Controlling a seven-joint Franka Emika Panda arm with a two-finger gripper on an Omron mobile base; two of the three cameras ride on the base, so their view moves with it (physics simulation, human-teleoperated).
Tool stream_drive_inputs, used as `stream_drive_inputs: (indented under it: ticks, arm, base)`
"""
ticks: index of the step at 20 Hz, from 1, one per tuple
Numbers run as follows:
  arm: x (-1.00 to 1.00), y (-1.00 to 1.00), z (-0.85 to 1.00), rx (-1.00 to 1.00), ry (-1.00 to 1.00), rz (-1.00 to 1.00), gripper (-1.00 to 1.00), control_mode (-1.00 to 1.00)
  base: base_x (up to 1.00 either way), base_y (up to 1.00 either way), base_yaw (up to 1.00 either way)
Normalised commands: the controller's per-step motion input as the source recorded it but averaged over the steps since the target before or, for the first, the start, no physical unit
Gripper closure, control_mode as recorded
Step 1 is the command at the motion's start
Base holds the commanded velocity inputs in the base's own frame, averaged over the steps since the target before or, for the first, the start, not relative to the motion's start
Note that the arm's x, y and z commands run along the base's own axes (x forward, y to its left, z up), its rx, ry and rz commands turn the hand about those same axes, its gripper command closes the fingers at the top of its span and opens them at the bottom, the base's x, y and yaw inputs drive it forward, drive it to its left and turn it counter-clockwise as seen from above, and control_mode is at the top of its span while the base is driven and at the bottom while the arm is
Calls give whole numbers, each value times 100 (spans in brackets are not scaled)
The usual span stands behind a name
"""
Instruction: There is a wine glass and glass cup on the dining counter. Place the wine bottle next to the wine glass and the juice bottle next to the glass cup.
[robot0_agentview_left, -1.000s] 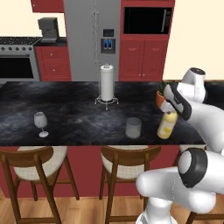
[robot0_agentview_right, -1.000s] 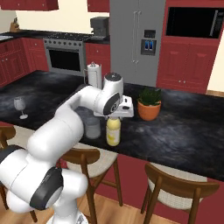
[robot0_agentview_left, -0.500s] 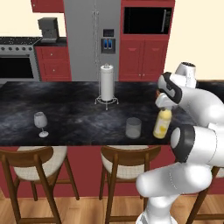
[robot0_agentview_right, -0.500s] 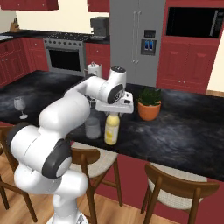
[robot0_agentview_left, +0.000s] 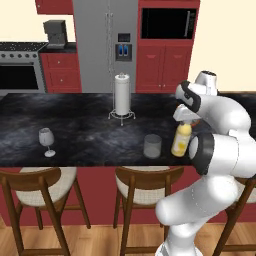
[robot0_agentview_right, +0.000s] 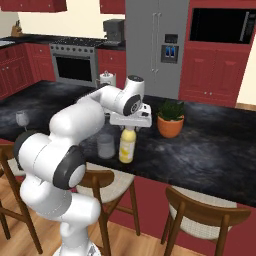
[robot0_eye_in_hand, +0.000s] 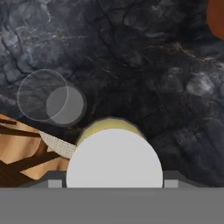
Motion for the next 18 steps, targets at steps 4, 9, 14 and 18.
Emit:
stream_drive_inputs:
  ticks: [4,9,14,18]
  arm:
    - [29,9,-19,0,0,0,100,-100]
    - [34,0,-18,-1,0,1,100,-100]
    - [31,0,-27,-2,0,1,100,-100]
    - [23,0,-28,-2,0,1,100,-100]
  base:
    - [0,0,0]
    - [0,0,0]
    - [0,0,0]
    - [0,0,0]
